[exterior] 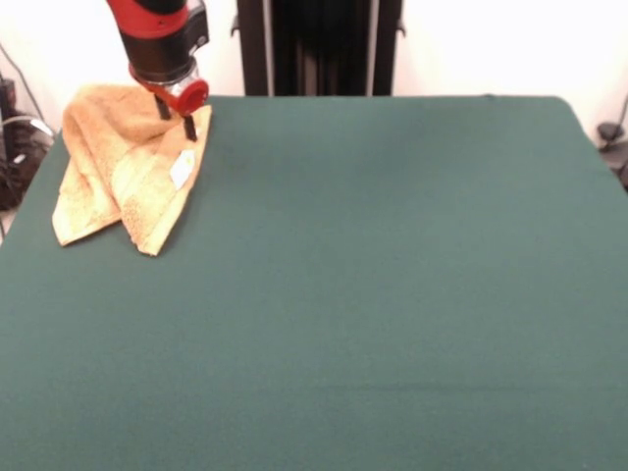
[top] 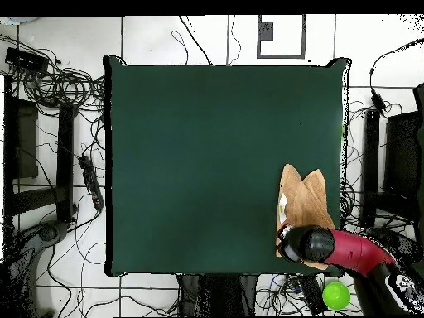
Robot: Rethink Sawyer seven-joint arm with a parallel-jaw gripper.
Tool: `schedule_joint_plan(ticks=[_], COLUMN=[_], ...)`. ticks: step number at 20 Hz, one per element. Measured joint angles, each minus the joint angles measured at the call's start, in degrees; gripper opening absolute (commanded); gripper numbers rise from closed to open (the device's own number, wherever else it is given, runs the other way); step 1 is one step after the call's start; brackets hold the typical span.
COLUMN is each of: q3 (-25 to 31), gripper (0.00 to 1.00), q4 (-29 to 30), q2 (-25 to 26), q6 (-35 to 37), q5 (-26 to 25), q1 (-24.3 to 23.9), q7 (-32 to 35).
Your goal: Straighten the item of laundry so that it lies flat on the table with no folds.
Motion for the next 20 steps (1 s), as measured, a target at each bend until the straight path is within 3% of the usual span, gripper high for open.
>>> schedule_joint_plan(ticks=[1,2,20], q3=[0.00,-0.02,-2.32], gripper=[1.00,0.00,0.00], q4=[0.00,-0.06,-0.29], q2=[0.00,0.05,0.26], q6=[0.00,0.01,-0.81], q5=[0.00,-0.02,1.05], q1=[0.00,0.08,2.30], q7=[0.00,0.00,0.00])
